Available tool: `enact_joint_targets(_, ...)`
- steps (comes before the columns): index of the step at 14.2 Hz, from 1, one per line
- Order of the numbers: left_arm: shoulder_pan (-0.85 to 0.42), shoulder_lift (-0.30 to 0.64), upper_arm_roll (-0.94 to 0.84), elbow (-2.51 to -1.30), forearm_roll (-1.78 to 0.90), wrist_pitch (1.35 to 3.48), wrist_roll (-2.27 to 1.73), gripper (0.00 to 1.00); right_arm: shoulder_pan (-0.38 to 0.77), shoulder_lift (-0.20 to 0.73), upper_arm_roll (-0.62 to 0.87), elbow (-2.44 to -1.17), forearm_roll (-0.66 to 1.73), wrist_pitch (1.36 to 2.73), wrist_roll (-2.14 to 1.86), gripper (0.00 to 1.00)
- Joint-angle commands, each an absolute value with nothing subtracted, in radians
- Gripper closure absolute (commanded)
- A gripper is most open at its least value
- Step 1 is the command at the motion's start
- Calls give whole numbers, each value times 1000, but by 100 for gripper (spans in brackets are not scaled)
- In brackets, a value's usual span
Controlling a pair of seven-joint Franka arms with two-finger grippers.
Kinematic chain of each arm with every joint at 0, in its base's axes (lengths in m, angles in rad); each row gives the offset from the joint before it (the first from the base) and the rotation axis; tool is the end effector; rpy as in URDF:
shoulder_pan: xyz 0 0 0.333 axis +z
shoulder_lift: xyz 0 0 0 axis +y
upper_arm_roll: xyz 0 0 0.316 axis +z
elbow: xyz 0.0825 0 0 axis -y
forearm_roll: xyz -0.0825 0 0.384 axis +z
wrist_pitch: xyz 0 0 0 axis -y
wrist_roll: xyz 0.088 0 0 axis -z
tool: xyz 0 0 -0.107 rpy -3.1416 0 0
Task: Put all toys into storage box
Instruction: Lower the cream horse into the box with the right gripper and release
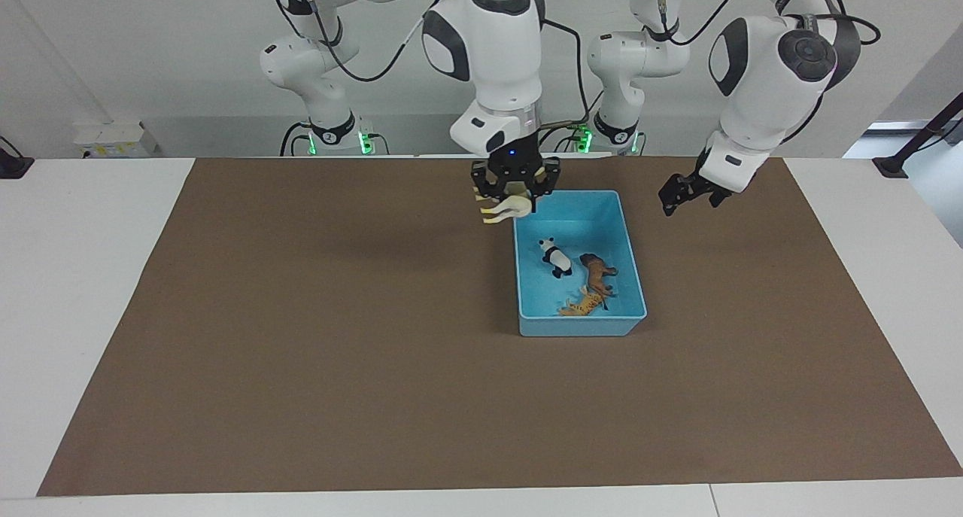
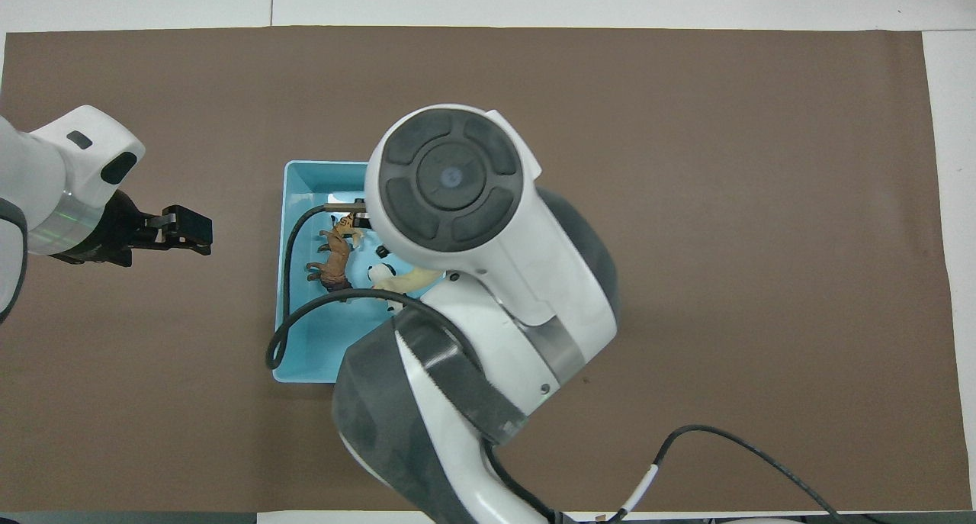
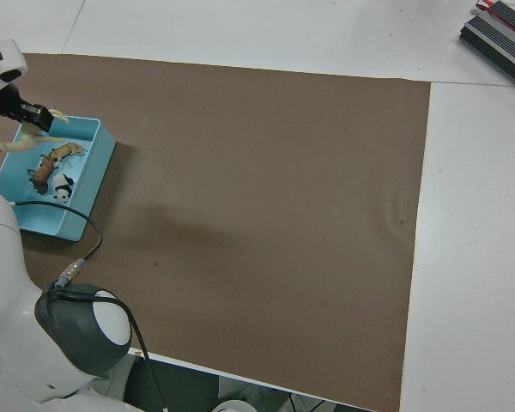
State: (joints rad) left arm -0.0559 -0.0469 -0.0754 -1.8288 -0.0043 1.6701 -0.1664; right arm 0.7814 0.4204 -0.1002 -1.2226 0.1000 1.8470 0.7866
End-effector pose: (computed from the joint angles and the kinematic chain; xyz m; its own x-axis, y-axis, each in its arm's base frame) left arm 0.5311 -0.0712 0.5365 0.9932 0.0368 -0.1103 0.0350 -0.9992 -0.0178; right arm 0.5296 0.4591 0.5566 0.9876 -0.1186 0.1024 -0.0981 -0.9776 -0.1860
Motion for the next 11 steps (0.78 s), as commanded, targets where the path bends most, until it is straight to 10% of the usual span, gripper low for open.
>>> enact_joint_targets(1, -48, -29, -83, -1796, -6, 1646, -97, 0, 807, 488, -103, -1183, 129, 1916, 824, 100)
enact_joint_targets(5, 34, -6, -121, -1758, -14, 1634, -92, 0, 850, 566, -103, -1186, 120, 2025, 861, 100)
enact_joint_targets(6, 35, 6, -121, -1740, -15, 1625, -91, 0, 847, 568, -103, -1186, 121, 2032, 861, 63)
enact_joint_targets(7, 34, 37, -121, -1708, -6, 1600, -91, 0, 850, 572, -106, -1180, 123, 2034, 874, 1)
enact_joint_targets(11, 23, 43, -121, -1692, -12, 1601, -89, 0, 851, 577, -107, -1155, 120, 2019, 962, 0)
